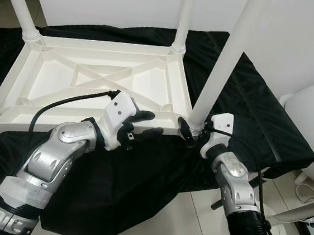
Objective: Building children table
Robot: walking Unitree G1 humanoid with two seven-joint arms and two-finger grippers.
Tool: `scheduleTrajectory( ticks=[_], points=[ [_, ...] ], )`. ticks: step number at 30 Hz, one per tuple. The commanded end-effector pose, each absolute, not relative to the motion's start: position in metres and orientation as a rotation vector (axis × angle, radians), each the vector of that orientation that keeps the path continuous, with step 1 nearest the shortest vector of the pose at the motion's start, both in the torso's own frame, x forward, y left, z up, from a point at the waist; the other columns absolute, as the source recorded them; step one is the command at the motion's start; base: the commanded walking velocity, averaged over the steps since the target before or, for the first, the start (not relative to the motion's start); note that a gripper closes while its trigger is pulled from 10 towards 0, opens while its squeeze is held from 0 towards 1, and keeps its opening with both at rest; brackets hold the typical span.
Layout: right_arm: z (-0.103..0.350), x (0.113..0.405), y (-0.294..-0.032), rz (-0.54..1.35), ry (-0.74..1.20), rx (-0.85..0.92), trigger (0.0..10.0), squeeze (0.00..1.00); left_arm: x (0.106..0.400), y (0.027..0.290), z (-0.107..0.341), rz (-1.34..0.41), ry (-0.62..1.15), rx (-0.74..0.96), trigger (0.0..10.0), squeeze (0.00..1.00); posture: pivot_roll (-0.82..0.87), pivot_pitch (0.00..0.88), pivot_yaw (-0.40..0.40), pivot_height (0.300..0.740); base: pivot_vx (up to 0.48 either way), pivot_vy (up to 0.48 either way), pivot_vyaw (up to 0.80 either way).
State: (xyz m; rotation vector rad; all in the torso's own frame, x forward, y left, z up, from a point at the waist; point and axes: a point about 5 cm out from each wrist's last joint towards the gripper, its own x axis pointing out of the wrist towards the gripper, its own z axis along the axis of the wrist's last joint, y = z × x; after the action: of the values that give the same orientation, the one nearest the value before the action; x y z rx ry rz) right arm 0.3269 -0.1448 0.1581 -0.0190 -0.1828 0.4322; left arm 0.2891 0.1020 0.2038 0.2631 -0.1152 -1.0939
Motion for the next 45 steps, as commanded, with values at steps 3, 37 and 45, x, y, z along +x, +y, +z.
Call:
scheduleTrajectory(
  ticks=[3,37,45],
  points=[
    [0.163,0.327,-0.155,0.476,-0.186,-0.015,10.0,0.0,0.288,0.093,0.204,-1.166,-0.142,0.277,10.0,0.0,0.03,0.142,-0.006,0.74,0.0,0.0,0.0],
    [0.163,0.359,-0.156,0.925,-0.037,-0.29,0.0,0.0,0.285,0.063,0.199,-1.086,-0.21,0.278,10.0,0.0,0.08,0.052,-0.065,0.74,0.0,0.0,0.0],
    [0.151,0.353,-0.164,0.893,-0.019,-0.231,0.0,0.0,0.285,0.064,0.196,-1.077,-0.2,0.287,10.0,0.0,0.07,0.046,-0.062,0.74,0.0,0.0,0.0]
  ],
)
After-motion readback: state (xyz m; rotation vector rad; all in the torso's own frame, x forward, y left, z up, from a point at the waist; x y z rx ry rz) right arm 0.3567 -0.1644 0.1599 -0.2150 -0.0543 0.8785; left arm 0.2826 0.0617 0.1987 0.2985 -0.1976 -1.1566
